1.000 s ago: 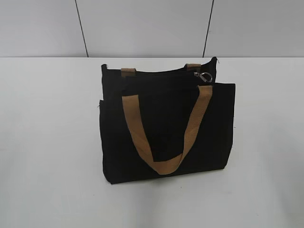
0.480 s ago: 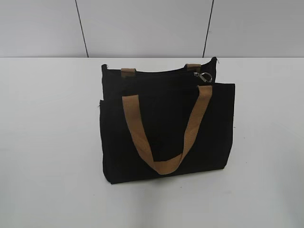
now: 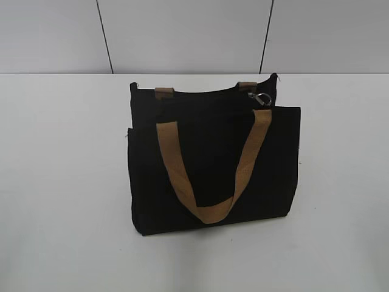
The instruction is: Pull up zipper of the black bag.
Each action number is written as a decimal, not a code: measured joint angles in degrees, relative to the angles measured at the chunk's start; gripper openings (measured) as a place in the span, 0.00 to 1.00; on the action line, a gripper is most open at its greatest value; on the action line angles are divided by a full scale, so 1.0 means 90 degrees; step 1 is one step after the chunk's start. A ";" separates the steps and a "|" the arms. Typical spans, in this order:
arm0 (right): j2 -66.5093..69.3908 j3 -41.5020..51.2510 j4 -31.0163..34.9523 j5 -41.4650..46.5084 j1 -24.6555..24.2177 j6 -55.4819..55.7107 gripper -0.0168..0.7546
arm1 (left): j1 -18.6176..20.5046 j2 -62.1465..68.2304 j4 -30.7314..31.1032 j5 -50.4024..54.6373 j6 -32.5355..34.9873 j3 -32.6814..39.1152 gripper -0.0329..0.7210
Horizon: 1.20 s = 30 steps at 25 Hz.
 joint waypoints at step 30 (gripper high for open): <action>-0.1006 0.0051 -0.0013 0.0094 0.0000 0.0038 0.60 | 0.0949 -0.0227 0.0471 -0.0338 -0.0761 0.0112 0.58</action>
